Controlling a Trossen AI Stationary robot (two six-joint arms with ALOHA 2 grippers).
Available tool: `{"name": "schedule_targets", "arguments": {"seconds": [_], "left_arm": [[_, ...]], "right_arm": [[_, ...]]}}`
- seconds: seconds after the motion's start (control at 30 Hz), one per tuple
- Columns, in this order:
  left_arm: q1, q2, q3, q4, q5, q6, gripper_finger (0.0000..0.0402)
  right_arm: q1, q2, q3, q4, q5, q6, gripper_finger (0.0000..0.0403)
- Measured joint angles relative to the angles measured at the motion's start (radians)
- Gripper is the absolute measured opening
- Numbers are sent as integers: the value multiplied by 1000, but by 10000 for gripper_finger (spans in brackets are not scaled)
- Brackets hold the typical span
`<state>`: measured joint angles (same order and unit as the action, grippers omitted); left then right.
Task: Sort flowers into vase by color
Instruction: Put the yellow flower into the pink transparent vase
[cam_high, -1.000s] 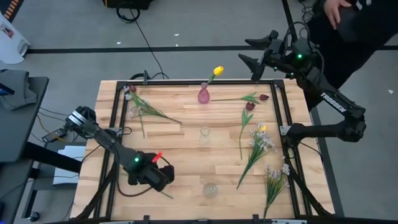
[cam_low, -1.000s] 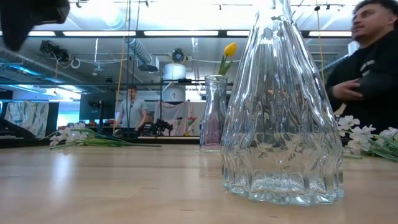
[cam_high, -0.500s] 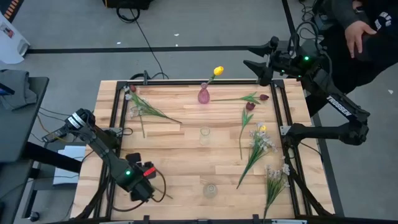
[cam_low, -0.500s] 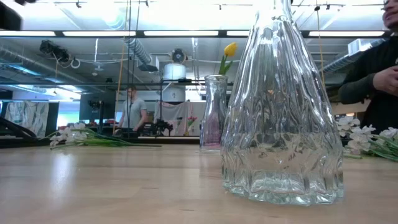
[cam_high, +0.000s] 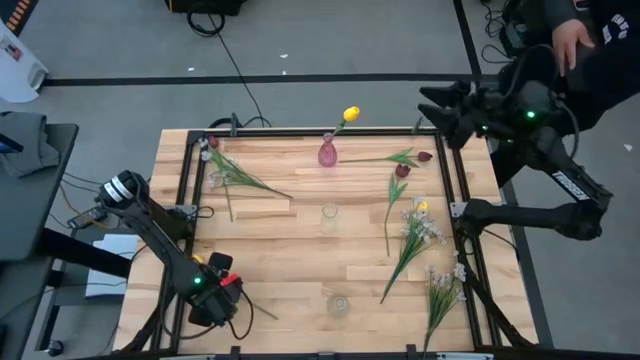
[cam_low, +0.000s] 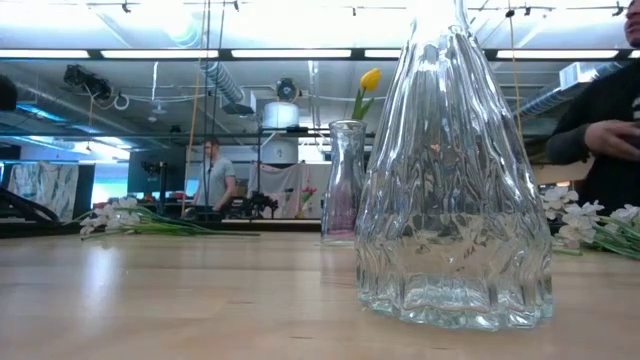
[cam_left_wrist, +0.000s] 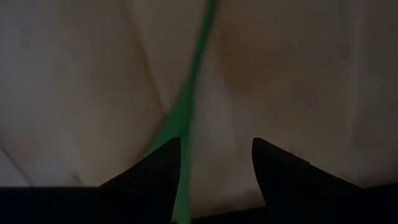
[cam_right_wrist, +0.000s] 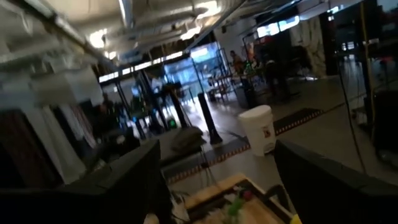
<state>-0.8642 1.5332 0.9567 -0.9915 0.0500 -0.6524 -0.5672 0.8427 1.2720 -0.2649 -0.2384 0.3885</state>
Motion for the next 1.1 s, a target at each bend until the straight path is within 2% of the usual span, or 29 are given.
{"name": "schedule_targets", "arguments": {"seconds": [0.17, 0.33, 0.57, 0.73, 0.9, 1.1], "left_arm": [[-1, -52, -109, 64, -39, -14, 202], [0, -117, -220, 190, -33, -36, 202], [-1, -191, -309, 320, -28, -37, 202], [-1, -193, -338, 326, -59, -66, 192], [-1, -193, -342, 319, -90, -62, 153], [-1, -193, -342, 319, -107, -62, 66]], "right_arm": [[82, -21, 0, 2, 97, 70, 317], [151, -17, 0, 3, 131, 119, 307], [218, -14, 0, 74, 195, 159, 291], [262, -10, 0, 132, 241, 138, 280], [299, 4, 0, 132, 295, 134, 276], [324, 24, 0, 138, 327, 132, 276]]}}
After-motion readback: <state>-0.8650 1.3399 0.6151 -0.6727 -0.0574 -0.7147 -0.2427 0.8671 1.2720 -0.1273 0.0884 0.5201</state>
